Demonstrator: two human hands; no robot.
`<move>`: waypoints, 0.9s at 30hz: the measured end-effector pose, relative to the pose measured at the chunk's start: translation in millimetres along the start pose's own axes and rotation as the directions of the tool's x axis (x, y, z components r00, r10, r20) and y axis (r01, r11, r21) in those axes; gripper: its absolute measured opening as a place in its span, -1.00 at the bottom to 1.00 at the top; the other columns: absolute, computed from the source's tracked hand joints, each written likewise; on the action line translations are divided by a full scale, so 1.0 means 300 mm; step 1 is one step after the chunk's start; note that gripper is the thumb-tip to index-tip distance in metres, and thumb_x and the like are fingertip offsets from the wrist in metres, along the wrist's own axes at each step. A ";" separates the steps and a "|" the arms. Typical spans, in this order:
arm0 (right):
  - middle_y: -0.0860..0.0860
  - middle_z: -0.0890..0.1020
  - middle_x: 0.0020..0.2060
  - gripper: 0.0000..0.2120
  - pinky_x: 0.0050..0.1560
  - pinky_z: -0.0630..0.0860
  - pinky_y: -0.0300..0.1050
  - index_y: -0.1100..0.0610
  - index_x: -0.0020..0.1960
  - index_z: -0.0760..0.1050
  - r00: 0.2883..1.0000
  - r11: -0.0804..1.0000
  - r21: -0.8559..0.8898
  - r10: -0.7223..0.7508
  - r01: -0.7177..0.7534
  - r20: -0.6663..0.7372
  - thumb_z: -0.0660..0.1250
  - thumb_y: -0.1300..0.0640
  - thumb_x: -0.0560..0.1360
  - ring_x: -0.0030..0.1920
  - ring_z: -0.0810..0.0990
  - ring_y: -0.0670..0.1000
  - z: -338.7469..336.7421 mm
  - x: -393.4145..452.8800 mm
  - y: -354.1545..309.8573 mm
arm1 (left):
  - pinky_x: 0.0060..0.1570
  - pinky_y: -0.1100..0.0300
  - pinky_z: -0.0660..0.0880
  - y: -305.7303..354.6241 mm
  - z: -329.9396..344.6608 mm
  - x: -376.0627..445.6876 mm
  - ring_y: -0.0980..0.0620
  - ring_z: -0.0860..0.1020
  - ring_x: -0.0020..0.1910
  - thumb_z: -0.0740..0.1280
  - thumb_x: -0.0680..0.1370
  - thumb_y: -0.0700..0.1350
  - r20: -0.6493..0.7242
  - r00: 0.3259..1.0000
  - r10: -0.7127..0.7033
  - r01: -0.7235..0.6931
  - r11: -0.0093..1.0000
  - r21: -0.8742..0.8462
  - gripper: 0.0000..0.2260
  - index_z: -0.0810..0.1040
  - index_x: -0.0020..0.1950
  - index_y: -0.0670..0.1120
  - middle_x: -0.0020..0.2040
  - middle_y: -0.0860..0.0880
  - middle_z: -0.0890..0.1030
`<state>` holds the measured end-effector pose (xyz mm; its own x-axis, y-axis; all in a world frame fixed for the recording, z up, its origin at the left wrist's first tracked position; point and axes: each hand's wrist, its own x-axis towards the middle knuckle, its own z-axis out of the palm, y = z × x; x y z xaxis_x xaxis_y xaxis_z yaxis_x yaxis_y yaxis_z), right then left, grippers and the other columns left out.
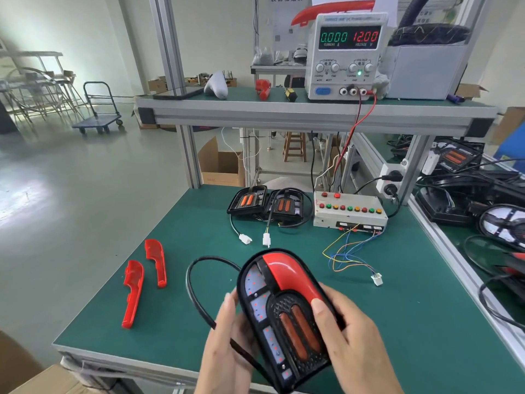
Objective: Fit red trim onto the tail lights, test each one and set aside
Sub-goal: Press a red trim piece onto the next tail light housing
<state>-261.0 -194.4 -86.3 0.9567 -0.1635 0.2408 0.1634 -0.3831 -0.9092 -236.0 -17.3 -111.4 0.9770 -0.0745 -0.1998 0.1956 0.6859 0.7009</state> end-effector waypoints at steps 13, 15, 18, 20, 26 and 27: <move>-0.13 0.65 0.04 -0.62 -0.01 0.57 -0.01 -0.22 0.33 0.54 0.992 0.989 -0.120 -0.072 0.084 0.099 0.23 -0.22 0.54 -0.09 0.64 0.04 -0.119 0.071 0.025 | 0.00 0.28 0.47 0.197 0.078 0.126 0.18 0.53 -0.09 0.29 0.29 0.49 0.140 0.959 0.245 -0.257 0.559 0.788 -0.44 0.50 0.28 0.42 0.27 0.22 0.46; -0.11 0.64 0.05 -0.61 0.01 0.57 -0.01 -0.19 0.35 0.53 0.985 0.984 -0.134 -0.100 0.119 0.140 0.23 -0.20 0.56 -0.05 0.64 -0.02 -0.116 0.077 0.033 | -0.11 0.42 0.42 0.228 0.106 0.132 0.20 0.48 -0.19 0.30 0.35 0.44 0.288 0.935 0.207 -0.352 0.432 0.831 -0.53 0.59 0.22 0.36 0.14 0.34 0.52; -0.15 0.62 0.06 -0.65 -0.04 0.54 -0.16 -0.20 0.36 0.52 0.976 0.977 -0.149 -0.123 0.150 0.181 0.21 -0.22 0.63 0.03 0.63 -0.04 -0.124 0.086 0.035 | 0.00 0.13 0.50 0.273 0.127 0.147 -0.09 0.51 -0.14 0.31 0.40 0.39 0.371 0.923 0.098 -0.382 0.317 0.868 -0.59 0.65 0.15 0.26 0.02 0.23 0.67; -0.15 0.61 0.05 -0.64 -0.04 0.49 -0.27 -0.23 0.36 0.52 0.966 0.975 -0.142 -0.138 0.171 0.218 0.21 -0.25 0.61 0.05 0.63 -0.03 -0.129 0.088 0.029 | 0.11 0.02 0.52 0.290 0.133 0.156 -0.10 0.59 -0.04 0.33 0.41 0.38 0.369 0.929 0.036 -0.360 0.332 0.872 -0.58 0.66 0.12 0.18 0.00 0.07 0.69; -0.13 0.61 0.03 -0.64 -0.05 0.47 -0.33 -0.33 0.38 0.45 0.945 0.969 -0.135 -0.160 0.204 0.284 0.23 -0.25 0.59 0.02 0.64 -0.01 -0.125 0.102 0.001 | 0.02 0.14 0.52 0.278 0.128 0.161 0.07 0.61 -0.07 0.40 0.47 0.27 0.439 0.869 -0.227 -0.300 0.463 0.834 -0.56 0.65 0.09 -0.06 -0.03 -0.10 0.68; -0.14 0.62 0.02 -0.66 -0.05 0.48 -0.33 -0.31 0.36 0.47 0.944 0.970 -0.133 -0.159 0.204 0.288 0.26 -0.21 0.60 0.02 0.64 -0.01 -0.131 0.105 -0.001 | 0.02 0.17 0.52 0.277 0.122 0.161 0.05 0.61 -0.05 0.43 0.45 0.25 0.446 0.861 -0.244 -0.280 0.504 0.817 -0.55 0.64 0.11 -0.08 -0.02 -0.11 0.68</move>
<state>-240.3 -235.2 -65.0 0.9468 0.1684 0.2744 0.3218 -0.5259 -0.7873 -169.6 9.6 -37.8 0.8315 -0.5543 -0.0377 -0.1058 -0.2246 0.9687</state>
